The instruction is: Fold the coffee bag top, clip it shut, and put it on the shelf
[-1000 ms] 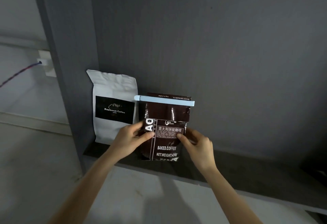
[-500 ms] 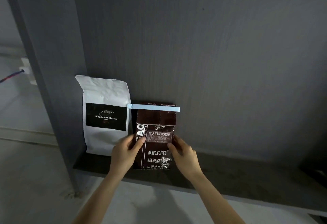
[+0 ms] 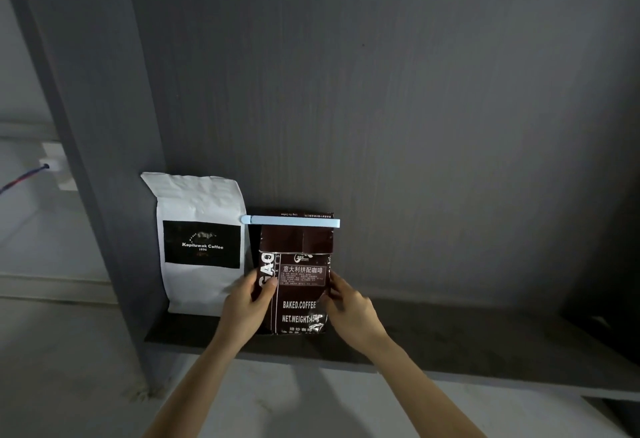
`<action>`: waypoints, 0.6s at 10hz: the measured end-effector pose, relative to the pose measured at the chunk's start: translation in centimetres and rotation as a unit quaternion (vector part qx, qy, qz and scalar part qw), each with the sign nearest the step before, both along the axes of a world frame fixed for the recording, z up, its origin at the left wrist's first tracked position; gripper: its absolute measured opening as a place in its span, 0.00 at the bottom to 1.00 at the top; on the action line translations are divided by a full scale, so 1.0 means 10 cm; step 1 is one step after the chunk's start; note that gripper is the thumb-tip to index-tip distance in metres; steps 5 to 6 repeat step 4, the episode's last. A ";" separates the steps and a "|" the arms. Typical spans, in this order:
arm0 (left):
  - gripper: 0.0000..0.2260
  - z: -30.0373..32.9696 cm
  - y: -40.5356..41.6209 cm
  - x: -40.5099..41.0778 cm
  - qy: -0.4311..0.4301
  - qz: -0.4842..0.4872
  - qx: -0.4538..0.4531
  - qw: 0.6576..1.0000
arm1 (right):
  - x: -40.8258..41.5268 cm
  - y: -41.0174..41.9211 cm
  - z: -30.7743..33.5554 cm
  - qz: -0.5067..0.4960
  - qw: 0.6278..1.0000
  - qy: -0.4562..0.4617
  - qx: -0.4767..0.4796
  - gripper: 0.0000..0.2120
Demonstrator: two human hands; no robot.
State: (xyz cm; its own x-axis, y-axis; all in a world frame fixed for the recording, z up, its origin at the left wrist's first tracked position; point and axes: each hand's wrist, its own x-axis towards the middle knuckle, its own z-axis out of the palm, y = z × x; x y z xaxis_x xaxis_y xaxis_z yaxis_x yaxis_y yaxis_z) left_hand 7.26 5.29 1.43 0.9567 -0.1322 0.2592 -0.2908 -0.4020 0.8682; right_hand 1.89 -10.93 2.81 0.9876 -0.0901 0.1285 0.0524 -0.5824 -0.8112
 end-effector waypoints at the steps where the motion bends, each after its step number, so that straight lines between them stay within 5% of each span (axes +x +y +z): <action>1: 0.14 0.05 -0.02 -0.05 0.008 0.000 -0.004 1.000 | -0.09 -0.03 0.09 0.018 1.000 0.012 -0.015 0.19; 3: 0.21 0.15 0.00 -0.16 0.042 -0.004 0.043 0.998 | -0.28 -0.15 0.26 0.002 0.992 0.057 -0.115 0.26; 4: 0.32 0.26 -0.07 -0.22 0.019 0.059 0.141 0.988 | -0.38 -0.25 0.39 -0.047 0.980 0.045 -0.190 0.30; 6: 0.32 0.26 -0.07 -0.22 0.019 0.059 0.141 0.988 | -0.38 -0.25 0.39 -0.047 0.980 0.045 -0.190 0.30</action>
